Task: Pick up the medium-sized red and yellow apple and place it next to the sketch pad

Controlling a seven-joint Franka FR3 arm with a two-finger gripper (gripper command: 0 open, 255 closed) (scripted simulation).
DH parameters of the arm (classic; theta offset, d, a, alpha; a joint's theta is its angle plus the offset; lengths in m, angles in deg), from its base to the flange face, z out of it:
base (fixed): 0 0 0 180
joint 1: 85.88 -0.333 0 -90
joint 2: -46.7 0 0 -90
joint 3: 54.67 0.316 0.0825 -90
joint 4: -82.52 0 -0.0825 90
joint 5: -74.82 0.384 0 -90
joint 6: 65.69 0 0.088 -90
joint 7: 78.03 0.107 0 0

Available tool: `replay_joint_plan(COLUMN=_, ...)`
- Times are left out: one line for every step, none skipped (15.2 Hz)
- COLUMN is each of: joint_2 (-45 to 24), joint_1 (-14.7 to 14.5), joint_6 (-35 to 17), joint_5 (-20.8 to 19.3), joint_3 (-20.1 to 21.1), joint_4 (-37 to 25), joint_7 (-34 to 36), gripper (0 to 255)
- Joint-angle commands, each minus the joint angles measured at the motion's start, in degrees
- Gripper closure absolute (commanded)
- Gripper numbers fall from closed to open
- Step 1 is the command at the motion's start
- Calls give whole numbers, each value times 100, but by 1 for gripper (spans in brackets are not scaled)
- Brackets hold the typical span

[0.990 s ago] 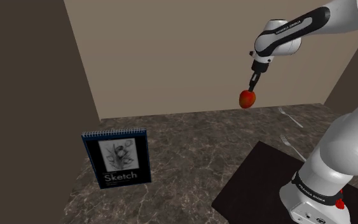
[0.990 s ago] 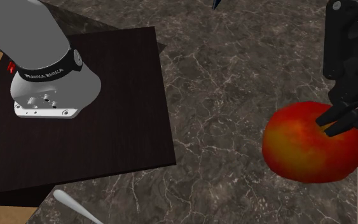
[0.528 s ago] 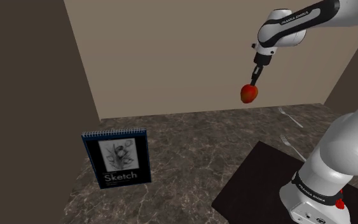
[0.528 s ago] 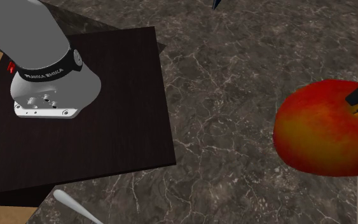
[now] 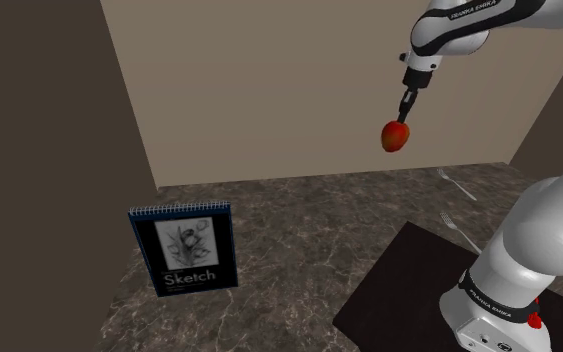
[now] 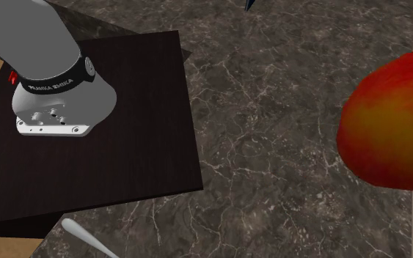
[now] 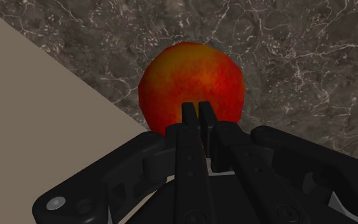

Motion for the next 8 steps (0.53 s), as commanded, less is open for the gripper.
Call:
replay_joint_plan(joint_2=26, joint_1=-6, joint_6=149, joint_5=0, joint_3=24, joint_4=-123, joint_7=14, gripper=255)
replay_joint_plan(joint_2=36, joint_1=-8, joint_6=227, joint_5=1, joint_3=33, joint_4=-190, joint_7=16, gripper=255)
replay_joint_plan(joint_2=46, joint_1=-11, joint_6=305, joint_5=3, joint_3=42, joint_4=-259, joint_7=17, gripper=255)
replay_joint_plan(joint_2=54, joint_1=-13, joint_6=382, joint_5=4, joint_3=51, joint_4=-329, joint_7=18, gripper=255)
replay_joint_plan(joint_2=60, joint_1=-16, joint_6=460, joint_5=7, joint_3=59, joint_4=-400, joint_7=19, gripper=255)
replay_joint_plan(joint_2=65, joint_1=-19, joint_6=537, joint_5=9, joint_3=67, joint_4=-473, joint_7=19, gripper=255)
replay_joint_plan(joint_2=69, joint_1=-22, joint_6=614, joint_5=12, joint_3=75, joint_4=-546, joint_7=19, gripper=255)
replay_joint_plan(joint_2=71, joint_1=-25, joint_6=691, joint_5=16, joint_3=82, joint_4=-621, joint_7=19, gripper=255)
